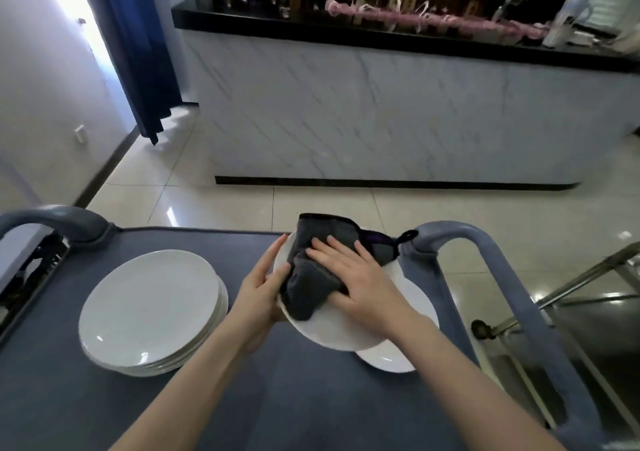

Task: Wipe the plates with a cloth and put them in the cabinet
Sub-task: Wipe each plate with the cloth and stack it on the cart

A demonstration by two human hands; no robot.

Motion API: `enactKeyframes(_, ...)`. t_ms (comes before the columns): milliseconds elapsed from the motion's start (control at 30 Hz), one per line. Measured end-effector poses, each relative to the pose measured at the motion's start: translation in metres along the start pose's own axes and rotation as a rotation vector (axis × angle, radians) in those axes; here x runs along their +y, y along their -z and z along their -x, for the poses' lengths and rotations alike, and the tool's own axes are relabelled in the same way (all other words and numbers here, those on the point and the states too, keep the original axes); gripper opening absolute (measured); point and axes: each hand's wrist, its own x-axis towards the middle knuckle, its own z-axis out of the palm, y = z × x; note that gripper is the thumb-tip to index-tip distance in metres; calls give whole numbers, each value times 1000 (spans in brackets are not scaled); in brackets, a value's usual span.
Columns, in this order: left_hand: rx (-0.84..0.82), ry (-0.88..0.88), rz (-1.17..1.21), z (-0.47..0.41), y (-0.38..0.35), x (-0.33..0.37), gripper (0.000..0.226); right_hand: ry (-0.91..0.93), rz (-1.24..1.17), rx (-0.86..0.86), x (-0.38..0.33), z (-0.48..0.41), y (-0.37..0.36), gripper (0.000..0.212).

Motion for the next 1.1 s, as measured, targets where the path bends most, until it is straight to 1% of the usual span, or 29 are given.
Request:
enactKeyframes(67, -6, 16, -20, 0, 4, 2, 38, -77, 28, -2, 14, -17, 7, 62)
enactKeyframes(167, -2, 24, -21, -3, 14, 4, 38, -134, -31, -7, 15, -28, 0, 60)
enactKeyframes(300, 27, 39, 24, -13, 24, 5, 51, -80, -202, -43, -12, -16, -26, 64)
enactKeyframes(367, 61, 15, 47, -18, 28, 2, 48, -50, -273, -57, -27, -1, -38, 67)
enactKeyframes(433, 79, -4, 60, -20, 34, 1, 41, -18, -282, -64, -37, 16, -46, 68)
enactKeyframes(500, 55, 7, 53, -19, 41, 5, 40, -7, -254, -67, -38, 33, -50, 68)
enactKeyframes(567, 29, 22, 29, -16, 44, 10, 41, -37, -228, -51, -33, 44, -47, 67)
enactKeyframes(667, -6, 25, -21, -8, 42, 17, 39, -146, -182, 31, -25, 35, -36, 71)
enactKeyframes(767, -95, 40, -52, 0, 33, 20, 44, -256, -179, 108, -25, 4, -22, 73)
enactKeyframes(867, -158, 38, -50, 2, 25, 21, 42, -200, -213, 115, -33, -16, -21, 71)
enactKeyframes(967, -144, 52, 30, -1, 27, 23, 49, -136, -303, 97, -43, -17, -28, 70)
enactKeyframes(1100, -154, 46, 40, -1, 33, 19, 50, -156, -390, 94, -55, -2, -37, 68)
